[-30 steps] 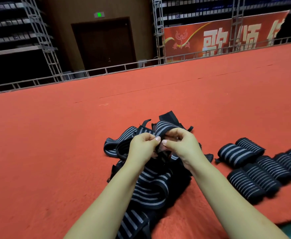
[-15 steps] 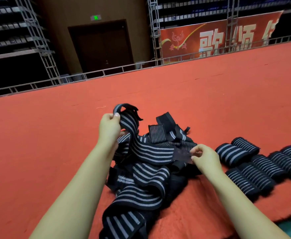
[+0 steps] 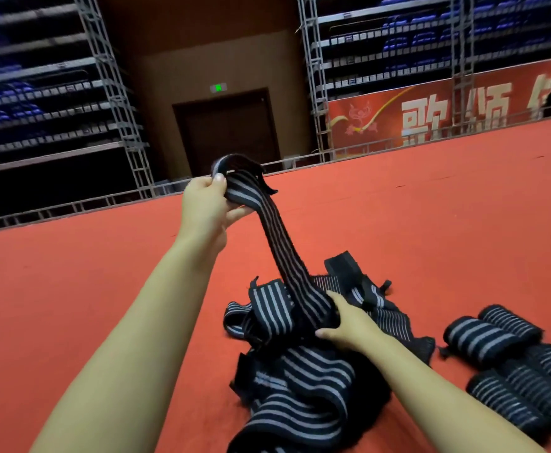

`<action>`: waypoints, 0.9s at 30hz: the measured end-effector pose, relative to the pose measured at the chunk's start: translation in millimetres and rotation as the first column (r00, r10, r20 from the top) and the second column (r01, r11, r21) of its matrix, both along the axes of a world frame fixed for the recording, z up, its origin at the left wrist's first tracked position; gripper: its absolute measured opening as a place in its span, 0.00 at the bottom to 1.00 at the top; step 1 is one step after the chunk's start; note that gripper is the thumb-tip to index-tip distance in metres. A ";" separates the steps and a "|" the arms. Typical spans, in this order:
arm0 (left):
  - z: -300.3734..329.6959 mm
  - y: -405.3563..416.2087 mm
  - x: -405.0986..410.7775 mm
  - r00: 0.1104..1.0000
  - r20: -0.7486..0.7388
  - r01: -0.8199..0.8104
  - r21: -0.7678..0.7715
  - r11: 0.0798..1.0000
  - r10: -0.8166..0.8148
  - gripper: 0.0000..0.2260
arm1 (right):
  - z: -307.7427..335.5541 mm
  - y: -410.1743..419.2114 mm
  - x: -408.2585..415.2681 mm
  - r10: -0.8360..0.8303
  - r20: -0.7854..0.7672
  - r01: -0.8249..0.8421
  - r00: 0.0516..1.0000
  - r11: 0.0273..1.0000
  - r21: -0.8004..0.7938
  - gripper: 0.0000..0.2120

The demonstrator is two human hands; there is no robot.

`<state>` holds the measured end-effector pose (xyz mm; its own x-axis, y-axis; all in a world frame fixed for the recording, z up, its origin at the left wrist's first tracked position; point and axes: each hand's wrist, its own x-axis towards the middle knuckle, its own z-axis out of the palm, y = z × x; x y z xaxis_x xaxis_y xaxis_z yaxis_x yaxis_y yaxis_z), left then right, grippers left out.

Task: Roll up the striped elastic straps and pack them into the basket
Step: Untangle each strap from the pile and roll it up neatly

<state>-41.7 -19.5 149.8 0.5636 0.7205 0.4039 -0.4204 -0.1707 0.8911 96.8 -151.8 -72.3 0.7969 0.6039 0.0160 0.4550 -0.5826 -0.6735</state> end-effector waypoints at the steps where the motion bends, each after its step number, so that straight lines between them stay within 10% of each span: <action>1: 0.1 4.5 -6.0 1.000 0.018 -0.023 -0.005 1.000 0.023 0.14 | -4.8 -0.8 1.8 -0.013 -0.007 0.013 1.000 0.999 0.045 0.29; 4: -5.2 23.8 -22.2 0.993 0.031 -0.112 -0.025 0.993 0.112 0.14 | -6.5 -4.1 2.9 -0.029 -0.056 0.046 0.998 0.942 0.332 0.02; 10: -47.1 62.9 -47.3 0.933 -0.236 -0.269 0.052 0.962 0.274 0.13 | 18.7 -4.3 -12.6 0.158 -0.107 -0.103 0.982 0.911 0.399 0.05; 14: -110.3 95.0 -72.3 0.652 -0.647 -0.110 0.435 0.894 0.395 0.11 | 17.6 -7.0 -34.6 0.315 -0.124 -0.251 0.941 0.895 0.368 0.04; 20: -185.0 105.6 -88.1 0.203 -0.871 0.317 0.492 0.811 0.448 0.09 | -1.3 -6.8 -83.5 0.457 0.005 -0.445 0.890 0.865 0.233 0.11; 24: -201.9 101.2 -91.7 0.404 -0.704 0.155 0.682 0.715 0.584 0.23 | -12.0 -3.2 -100.2 0.491 0.092 -0.497 0.866 0.864 0.076 0.05; 27: -197.9 82.7 -93.5 0.662 -0.708 0.175 0.466 0.867 0.246 0.30 | -12.8 -2.6 -99.3 0.480 0.073 -0.485 0.874 0.872 0.065 0.05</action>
<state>-135.2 63.2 -48.1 0.7938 0.5890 0.1516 0.3407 -0.6372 0.6913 -2.4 -154.4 -85.1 0.4033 0.9080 0.1135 0.7022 -0.2276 -0.6747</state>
